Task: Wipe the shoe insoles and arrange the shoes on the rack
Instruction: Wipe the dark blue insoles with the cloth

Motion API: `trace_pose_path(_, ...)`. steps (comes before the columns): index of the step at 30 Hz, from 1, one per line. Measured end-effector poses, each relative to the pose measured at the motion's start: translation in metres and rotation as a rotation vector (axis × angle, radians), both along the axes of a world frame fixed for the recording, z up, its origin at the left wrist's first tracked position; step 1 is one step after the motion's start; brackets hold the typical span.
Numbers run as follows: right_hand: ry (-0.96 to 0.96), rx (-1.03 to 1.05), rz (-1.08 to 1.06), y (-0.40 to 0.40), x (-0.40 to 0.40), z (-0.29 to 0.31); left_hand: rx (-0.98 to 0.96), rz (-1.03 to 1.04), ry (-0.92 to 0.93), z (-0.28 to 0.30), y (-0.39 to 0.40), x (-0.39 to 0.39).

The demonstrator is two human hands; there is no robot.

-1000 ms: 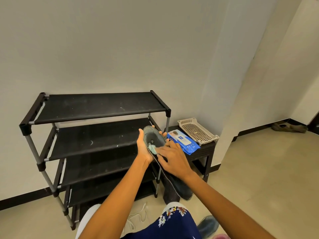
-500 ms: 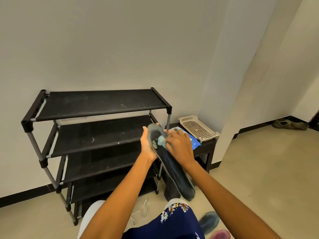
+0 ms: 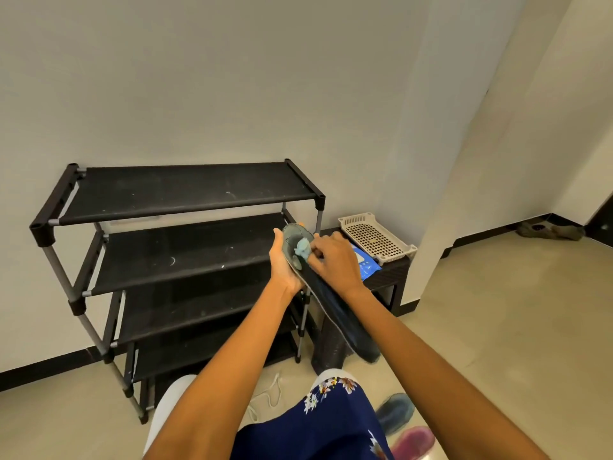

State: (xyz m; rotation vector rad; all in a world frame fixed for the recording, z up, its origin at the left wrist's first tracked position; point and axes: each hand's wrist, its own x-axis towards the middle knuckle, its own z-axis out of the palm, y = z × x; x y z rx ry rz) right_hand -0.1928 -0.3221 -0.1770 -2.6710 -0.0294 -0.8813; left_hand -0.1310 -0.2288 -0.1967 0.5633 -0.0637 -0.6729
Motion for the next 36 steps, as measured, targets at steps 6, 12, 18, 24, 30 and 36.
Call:
trace_pose_path(6,0.139,-0.160,0.144,-0.005,-0.019,-0.006,-0.018,-0.067,0.077,-0.007,0.014,0.003)
trace_pose_path(12,0.067,0.415,-0.095,-0.005,-0.009,-0.007,0.008,-0.032,0.045,0.000,0.009,-0.005)
trace_pose_path(18,0.110,0.665,-0.127,-0.002,-0.002,-0.016,0.023,-0.023,-0.039,0.001,0.010,-0.009)
trace_pose_path(24,0.034,0.263,-0.188,0.012,0.002,-0.018,0.061,-0.073,-0.085,-0.020,0.014,-0.037)
trace_pose_path(30,-0.043,-0.189,0.047,0.027,-0.019,-0.036,0.016,0.015,-0.045,-0.022,0.024,-0.019)
trace_pose_path(36,-0.016,-0.143,-0.208,0.012,0.002,-0.004,0.002,-0.038,-0.041,-0.012,0.010,-0.031)
